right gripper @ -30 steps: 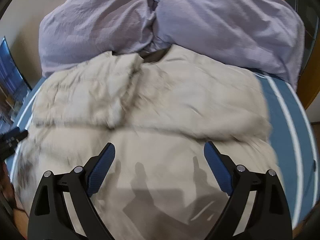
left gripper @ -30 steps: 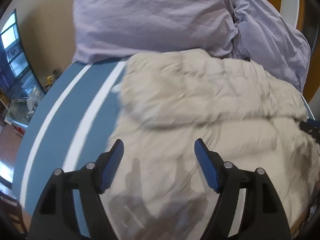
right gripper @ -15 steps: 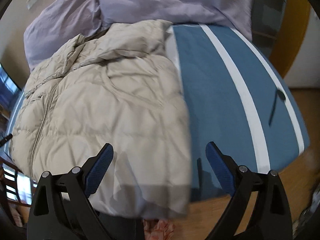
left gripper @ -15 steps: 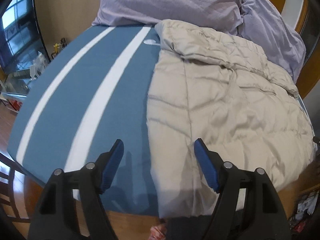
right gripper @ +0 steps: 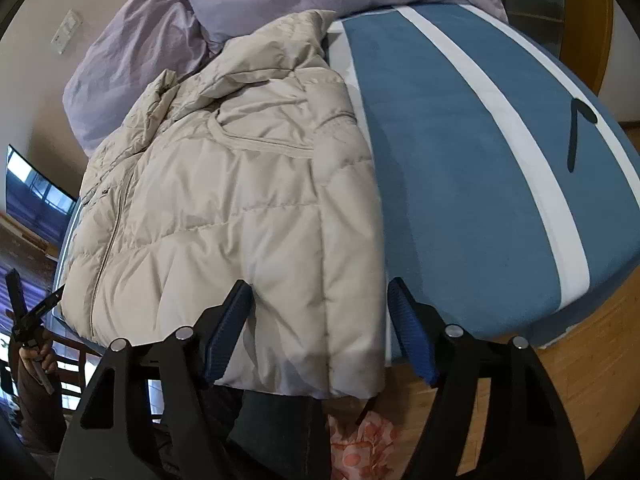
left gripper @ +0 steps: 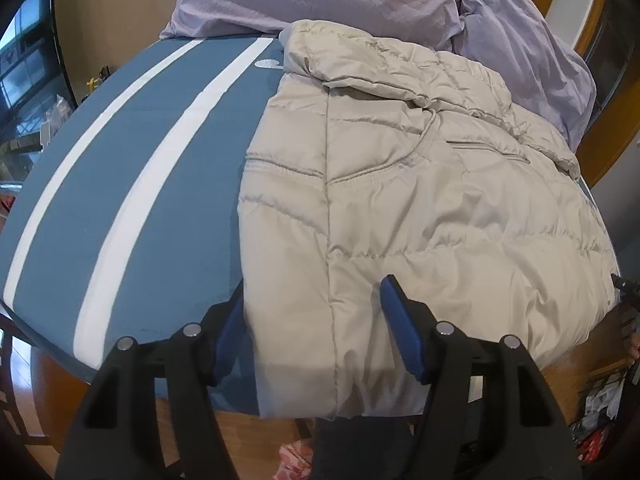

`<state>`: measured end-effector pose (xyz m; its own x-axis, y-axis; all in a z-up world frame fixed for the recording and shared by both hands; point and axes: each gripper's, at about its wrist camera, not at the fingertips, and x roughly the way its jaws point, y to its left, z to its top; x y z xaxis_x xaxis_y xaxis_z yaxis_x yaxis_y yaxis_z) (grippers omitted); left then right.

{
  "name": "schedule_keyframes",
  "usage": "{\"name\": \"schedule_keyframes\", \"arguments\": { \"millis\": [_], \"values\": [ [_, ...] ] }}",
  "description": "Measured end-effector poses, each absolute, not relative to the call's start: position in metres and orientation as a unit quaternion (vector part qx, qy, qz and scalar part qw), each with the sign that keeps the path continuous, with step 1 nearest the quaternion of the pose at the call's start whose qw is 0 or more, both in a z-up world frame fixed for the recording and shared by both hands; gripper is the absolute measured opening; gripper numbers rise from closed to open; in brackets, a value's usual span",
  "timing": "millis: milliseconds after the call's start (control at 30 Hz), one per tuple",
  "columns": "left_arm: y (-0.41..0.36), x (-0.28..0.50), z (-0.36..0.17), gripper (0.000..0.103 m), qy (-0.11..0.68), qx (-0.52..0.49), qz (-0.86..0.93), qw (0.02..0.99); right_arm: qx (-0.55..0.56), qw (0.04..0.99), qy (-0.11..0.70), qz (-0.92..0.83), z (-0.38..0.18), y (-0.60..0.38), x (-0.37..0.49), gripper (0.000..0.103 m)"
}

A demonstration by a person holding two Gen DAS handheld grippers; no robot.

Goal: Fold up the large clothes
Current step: 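Grasp the jacket hem with the left gripper while the right gripper grasps it too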

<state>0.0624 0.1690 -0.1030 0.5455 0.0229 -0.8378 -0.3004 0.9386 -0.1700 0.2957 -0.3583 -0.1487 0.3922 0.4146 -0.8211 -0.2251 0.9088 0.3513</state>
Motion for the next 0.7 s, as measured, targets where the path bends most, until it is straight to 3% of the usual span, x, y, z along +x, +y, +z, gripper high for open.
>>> {"name": "schedule_keyframes", "arguments": {
  "millis": [200, 500, 567, 700],
  "values": [
    [0.166, 0.061, -0.104, 0.058, 0.464, -0.16, 0.093, 0.866, 0.099, 0.828, 0.511, 0.207, -0.149, -0.354, 0.292, 0.057],
    [0.157, 0.056, -0.104, 0.058, 0.463, -0.149, 0.094, 0.869, 0.116, 0.83, 0.501, 0.218, -0.151, -0.357, 0.288, 0.057],
    [0.155, 0.055, -0.105, 0.053, 0.46, -0.149, 0.094, 0.87, 0.118, 0.828, 0.5, 0.222, -0.152, -0.357, 0.287, 0.048],
    [0.155, 0.051, -0.102, 0.033, 0.452, -0.157, 0.091, 0.873, 0.132, 0.829, 0.494, 0.227, -0.15, -0.359, 0.285, 0.026]
  ]
}}
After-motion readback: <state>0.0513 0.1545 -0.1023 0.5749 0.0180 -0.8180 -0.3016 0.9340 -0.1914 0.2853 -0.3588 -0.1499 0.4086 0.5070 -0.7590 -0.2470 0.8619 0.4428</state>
